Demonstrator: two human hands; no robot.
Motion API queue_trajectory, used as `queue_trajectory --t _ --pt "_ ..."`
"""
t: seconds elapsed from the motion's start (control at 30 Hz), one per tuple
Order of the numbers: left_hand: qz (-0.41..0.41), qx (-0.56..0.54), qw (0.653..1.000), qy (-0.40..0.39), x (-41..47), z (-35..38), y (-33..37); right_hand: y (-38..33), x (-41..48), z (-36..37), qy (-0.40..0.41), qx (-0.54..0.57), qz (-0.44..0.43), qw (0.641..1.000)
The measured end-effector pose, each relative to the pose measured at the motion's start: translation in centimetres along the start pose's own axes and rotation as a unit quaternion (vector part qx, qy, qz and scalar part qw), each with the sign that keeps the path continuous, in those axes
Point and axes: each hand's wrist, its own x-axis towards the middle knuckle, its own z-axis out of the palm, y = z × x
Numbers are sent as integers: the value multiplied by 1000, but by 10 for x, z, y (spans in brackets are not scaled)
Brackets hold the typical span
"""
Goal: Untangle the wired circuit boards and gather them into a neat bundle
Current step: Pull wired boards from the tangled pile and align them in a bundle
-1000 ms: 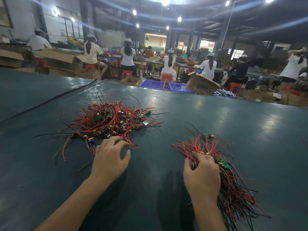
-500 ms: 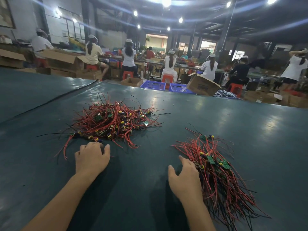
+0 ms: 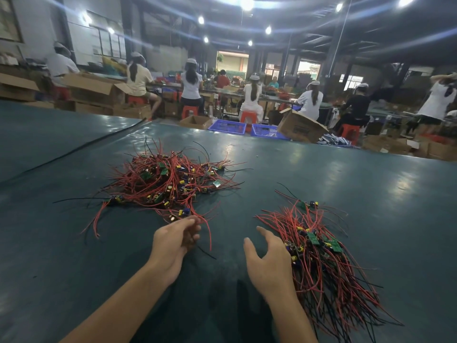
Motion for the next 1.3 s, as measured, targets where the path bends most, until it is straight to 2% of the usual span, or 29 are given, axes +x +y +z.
queue_trajectory --t 0.13,0.27,0.4,0.47,0.5,0.53,0.57,0.63,0.67,0.7,0.8,1.0,1.1,1.2,1.3 --pt "-62 -47 996 -33 -11 10 -4 -8 -1 10 -34 153 20 987" --pt "-101 5 989 -105 -22 16 -6 -12 -4 21 -73 243 25 967" --pt "-117 123 967 -191 -33 19 -6 -10 -6 19 -42 187 -10 981" --pt "-75 196 961 -179 -32 18 -5 -8 -6 16 -26 163 -26 986" --pt "-30 241 957 -156 -30 16 -5 -8 -6 15 -20 164 -26 986" --pt "42 301 943 -132 -28 13 -5 -9 -6 15 -14 176 -22 984" --pt "131 375 912 -107 -24 8 -6 -10 -6 15 -14 192 -15 981" --pt "278 499 817 -83 -19 0 -7 -11 -6 14 -21 228 -6 973" --pt "310 533 782 -93 -18 -4 -6 -12 -6 14 -25 244 -5 969" --pt "320 549 763 -115 -16 -6 -6 -12 -7 14 -30 256 -6 966" --pt "291 557 757 -178 -12 -9 -7 -13 -7 12 -28 273 -17 962" --pt "325 515 769 -194 -11 -10 -11 -9 -3 4 -1 299 -4 954" --pt "345 470 795 -169 -12 -8 -10 -8 -3 4 19 310 12 950" --pt "355 424 826 -109 -11 -8 -6 -9 -2 3 56 306 9 950" --pt "361 400 840 -56 -8 -9 -1 -8 -3 2 74 275 -15 959"
